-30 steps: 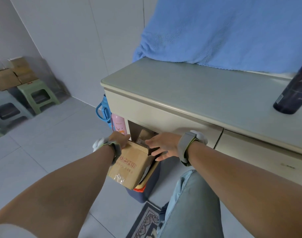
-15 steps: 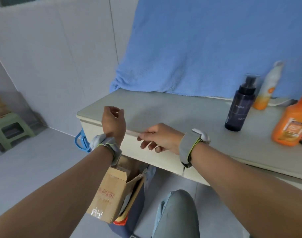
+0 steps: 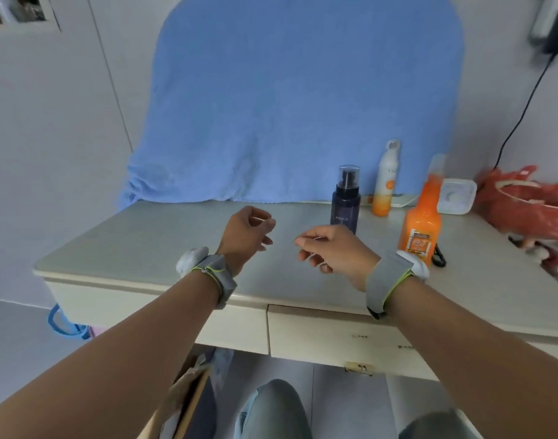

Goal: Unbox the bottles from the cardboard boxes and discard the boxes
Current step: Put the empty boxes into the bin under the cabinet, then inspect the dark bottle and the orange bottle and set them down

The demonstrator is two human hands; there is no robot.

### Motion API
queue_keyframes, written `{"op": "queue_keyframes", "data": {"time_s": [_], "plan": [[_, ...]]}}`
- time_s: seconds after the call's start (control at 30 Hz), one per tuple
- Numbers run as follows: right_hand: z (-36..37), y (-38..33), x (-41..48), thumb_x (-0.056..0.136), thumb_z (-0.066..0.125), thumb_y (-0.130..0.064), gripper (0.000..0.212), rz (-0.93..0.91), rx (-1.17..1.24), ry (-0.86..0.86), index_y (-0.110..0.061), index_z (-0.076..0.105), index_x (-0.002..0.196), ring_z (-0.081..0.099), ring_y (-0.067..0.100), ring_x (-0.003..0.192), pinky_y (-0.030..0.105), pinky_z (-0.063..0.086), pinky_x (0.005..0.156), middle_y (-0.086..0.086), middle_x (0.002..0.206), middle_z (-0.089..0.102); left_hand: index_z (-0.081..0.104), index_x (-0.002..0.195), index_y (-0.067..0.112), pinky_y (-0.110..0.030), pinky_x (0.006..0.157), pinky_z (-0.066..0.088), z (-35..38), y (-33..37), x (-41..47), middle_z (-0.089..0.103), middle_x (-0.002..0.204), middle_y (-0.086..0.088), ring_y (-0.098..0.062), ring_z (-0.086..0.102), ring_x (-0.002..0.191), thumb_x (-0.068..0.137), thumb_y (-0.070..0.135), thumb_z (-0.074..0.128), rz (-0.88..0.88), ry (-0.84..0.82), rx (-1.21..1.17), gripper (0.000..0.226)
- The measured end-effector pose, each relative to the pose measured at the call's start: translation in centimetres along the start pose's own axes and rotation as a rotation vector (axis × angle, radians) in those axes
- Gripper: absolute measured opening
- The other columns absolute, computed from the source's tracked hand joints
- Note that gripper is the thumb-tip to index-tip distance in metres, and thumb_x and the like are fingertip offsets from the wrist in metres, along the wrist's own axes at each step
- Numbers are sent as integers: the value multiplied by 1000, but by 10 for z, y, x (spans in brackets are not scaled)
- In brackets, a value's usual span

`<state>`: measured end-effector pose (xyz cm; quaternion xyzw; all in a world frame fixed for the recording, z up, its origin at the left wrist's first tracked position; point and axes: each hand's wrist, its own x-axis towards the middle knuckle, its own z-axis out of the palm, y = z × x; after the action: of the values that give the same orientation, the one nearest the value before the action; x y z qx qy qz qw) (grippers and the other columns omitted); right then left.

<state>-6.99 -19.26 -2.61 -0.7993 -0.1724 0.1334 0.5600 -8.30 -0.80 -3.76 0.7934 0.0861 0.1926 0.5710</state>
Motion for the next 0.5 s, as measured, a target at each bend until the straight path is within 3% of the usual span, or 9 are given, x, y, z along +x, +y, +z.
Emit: {"op": "queue_keyframes", "data": {"time_s": [0.13, 0.23, 0.4, 0.5], "plan": [[-31, 23, 2, 93, 61, -20, 16, 3, 2, 98, -10, 70, 102, 54, 11, 61, 23, 41, 55, 2, 77, 70, 59, 118, 3, -26, 62, 55, 37, 9, 6, 67, 102, -15, -21, 67, 74, 94, 18, 63, -17, -97, -28, 28], [-51, 37, 4, 93, 61, -21, 15, 15, -10, 129, -11, 70, 100, 54, 11, 64, 23, 42, 57, 2, 78, 69, 58, 123, 8, -26, 70, 55, 61, 15, 15, 66, 107, -9, -21, 66, 86, 92, 24, 67, -13, -154, -25, 36], [-68, 53, 11, 94, 60, -24, 16, 22, -14, 204, -14, 67, 104, 59, 12, 71, 26, 46, 64, 3, 90, 70, 52, 137, 15, -33, 94, 51, 96, 17, 28, 61, 125, -3, -20, 60, 111, 83, 31, 77, -16, -208, 18, 62], [-71, 66, 14, 94, 61, -23, 17, 37, -69, 207, -12, 64, 107, 61, 10, 69, 22, 49, 62, 4, 92, 69, 51, 137, 13, -24, 83, 48, 113, 14, 32, 61, 128, -3, -18, 59, 108, 82, 23, 78, -18, -246, 3, 63]]}}
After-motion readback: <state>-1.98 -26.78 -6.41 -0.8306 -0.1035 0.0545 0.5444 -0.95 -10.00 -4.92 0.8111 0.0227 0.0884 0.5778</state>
